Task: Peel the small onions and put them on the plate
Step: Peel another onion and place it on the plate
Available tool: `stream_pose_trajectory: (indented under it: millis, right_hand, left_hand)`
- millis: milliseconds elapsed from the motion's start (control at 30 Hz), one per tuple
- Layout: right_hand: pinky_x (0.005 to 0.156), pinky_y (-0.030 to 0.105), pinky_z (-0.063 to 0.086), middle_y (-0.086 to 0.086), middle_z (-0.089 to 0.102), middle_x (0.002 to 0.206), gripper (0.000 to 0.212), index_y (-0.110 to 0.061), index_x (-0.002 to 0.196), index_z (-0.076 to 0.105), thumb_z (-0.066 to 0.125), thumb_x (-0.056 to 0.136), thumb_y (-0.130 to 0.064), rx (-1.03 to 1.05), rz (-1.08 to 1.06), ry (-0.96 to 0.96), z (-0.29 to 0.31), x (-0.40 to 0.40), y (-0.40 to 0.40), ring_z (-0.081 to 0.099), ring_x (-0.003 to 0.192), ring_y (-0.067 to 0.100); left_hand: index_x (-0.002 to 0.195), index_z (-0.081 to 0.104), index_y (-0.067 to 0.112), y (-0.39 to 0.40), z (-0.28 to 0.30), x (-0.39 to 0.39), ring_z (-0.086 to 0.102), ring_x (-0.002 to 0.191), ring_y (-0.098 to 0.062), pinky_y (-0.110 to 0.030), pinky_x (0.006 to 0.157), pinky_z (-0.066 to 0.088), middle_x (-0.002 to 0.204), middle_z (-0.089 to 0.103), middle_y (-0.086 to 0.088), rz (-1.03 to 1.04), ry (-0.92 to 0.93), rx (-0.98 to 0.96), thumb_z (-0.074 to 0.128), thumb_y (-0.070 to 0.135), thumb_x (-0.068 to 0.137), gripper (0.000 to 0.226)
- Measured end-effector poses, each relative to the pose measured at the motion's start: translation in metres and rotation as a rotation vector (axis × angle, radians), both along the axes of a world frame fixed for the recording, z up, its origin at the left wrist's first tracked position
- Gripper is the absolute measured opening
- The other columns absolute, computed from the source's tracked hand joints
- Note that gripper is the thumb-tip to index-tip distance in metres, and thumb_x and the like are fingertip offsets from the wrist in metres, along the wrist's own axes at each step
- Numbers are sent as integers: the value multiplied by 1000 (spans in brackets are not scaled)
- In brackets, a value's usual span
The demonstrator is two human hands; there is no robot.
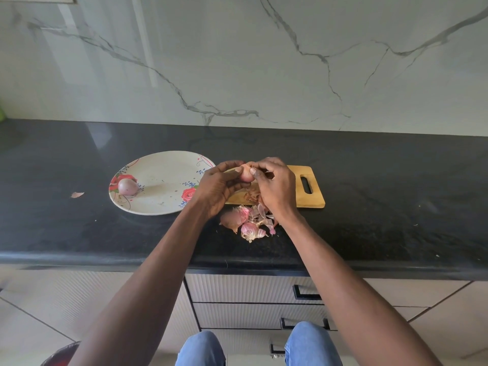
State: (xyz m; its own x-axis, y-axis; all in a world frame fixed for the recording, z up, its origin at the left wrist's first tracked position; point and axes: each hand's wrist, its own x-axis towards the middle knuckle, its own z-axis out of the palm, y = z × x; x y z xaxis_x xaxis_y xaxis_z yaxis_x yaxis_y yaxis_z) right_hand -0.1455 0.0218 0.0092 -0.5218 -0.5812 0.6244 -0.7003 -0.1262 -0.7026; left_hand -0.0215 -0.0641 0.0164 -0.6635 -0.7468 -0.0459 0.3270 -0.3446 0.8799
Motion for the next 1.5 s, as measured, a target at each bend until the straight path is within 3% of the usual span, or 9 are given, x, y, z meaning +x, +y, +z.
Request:
stream_pose_trajectory:
  millis: [200,333,533,667,733,900,1133,1300,1500]
  right_hand:
    - [76,2,41,3,63,98,7,0,94,70,66,90,4,4,-25,47,-2,3,0,58,90,10]
    - [77,7,43,8,62,102,10,-3,98,65,59,95,4,50,-13,31,-4,4,-3,59,94,14]
    - [74,4,41,7,63,106,10,-5,106,62,54,100,-3,83,-8,-71,-4,2,-3,57,95,12]
    - [76,10,48,4,66,102,10,-6,104,65,61,96,-2,35,-31,-92,0,2,0,60,94,12]
    - [81,17,53,1,67,103,21,-7,108,67,65,90,3,0,-48,-87,2,2,3,62,93,10]
    - [77,8,50,-6,65,95,18,-5,100,78,79,84,-12,-46,-27,16,-1,1,2,58,84,-4]
    - [79,7,47,3,71,95,15,-4,100,78,77,85,-6,-24,29,6,-3,-3,-2,62,86,0]
    - [84,24,50,9,63,99,7,1,96,67,64,91,4,12,-7,207,-12,3,-6,60,96,19]
    - [72,9,37,12,55,100,5,-1,98,57,55,96,3,57,-40,200,-14,5,-8,49,93,15]
  left_hand:
    - [122,59,-8,5,2,-1,72,88,-28,-40,87,61,106,71,-23,-17,6,-33,64,-5,89,34]
    - [124,58,-10,7,3,-1,73,90,-28,-33,79,63,105,70,-23,-26,4,-3,58,-5,95,30]
    - [116,60,-2,3,5,1,72,96,-30,-38,87,60,107,70,-22,-33,27,74,51,-5,99,19]
    - [118,61,-1,3,5,2,71,99,-31,-38,88,60,115,68,-24,-20,21,76,52,-4,98,22]
    - [117,63,-1,3,5,1,72,97,-30,-37,88,59,116,68,-24,-6,17,75,54,-4,98,22]
    - [113,66,1,1,5,3,72,92,-28,-35,85,61,104,73,-18,-2,18,68,57,-6,95,21]
    - [111,68,-1,3,5,3,71,89,-26,-38,87,59,108,72,-18,-4,15,14,56,-12,92,25]
    - [112,68,-4,2,0,0,72,91,-30,-38,82,63,111,70,-23,9,-17,-27,62,-9,89,25]
    - [109,64,-5,5,1,-1,73,86,-26,-32,75,63,102,69,-20,3,-28,-48,61,-3,94,15]
